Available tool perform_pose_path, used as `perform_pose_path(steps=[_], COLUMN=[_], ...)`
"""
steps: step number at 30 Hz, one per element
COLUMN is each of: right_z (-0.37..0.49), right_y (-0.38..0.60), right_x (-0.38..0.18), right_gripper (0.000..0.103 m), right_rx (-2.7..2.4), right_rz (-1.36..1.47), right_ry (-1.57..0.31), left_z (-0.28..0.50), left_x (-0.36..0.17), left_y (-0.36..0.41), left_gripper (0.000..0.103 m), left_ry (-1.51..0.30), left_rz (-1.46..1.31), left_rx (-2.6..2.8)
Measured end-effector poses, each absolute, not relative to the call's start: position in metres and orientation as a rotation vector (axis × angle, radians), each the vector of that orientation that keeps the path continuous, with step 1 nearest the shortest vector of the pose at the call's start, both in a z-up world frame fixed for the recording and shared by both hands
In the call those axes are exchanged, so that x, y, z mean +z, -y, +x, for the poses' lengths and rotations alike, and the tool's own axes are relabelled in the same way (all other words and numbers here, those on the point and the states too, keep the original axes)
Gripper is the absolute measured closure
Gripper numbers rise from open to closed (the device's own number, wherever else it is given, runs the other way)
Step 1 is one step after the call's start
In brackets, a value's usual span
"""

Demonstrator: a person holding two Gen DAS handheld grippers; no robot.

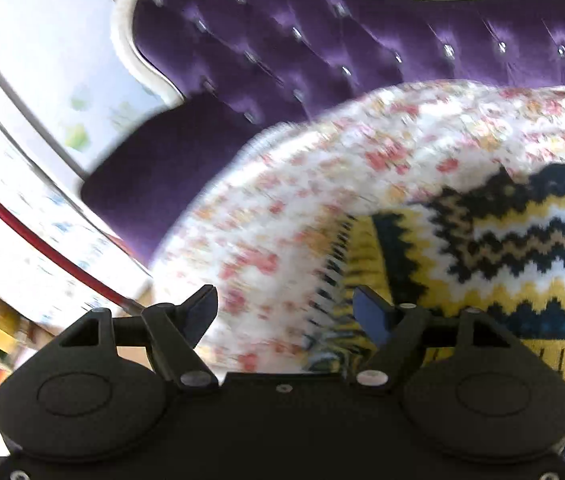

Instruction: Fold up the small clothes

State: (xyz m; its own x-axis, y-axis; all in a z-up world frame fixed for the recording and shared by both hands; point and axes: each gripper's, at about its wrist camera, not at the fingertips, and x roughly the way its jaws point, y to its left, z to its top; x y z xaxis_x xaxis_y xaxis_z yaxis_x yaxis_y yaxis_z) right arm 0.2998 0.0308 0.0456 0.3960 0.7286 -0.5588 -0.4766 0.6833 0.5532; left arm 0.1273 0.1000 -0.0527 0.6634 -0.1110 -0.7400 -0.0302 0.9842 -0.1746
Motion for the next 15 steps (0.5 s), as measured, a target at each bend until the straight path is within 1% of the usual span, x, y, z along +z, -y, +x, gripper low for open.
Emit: perform_pose_path(steps=[5, 9, 15], right_z=[0.292, 0.286, 0.27], right_y=[0.018, 0.053, 0.081], right_x=[0.064, 0.062, 0.038], right_gripper=[0.023, 0.023, 0.023], right_rx=[0.719, 0.604, 0.499], right_rz=[0.369, 0.363, 0.325], right_ry=[-0.782, -0.738, -0.729], left_z=[0.137, 0.154, 0.193], left_x=[-0.03, -0.018, -0.033], left_y=[-0.096, -0.097, -0.099], left_gripper=[0.003, 0.003, 0.003], left_ry=[-0.808, -0.783, -0.854], left_rz=[-0.134, -0.158, -0.317], left_rx=[-0.088, -0.115, -0.218])
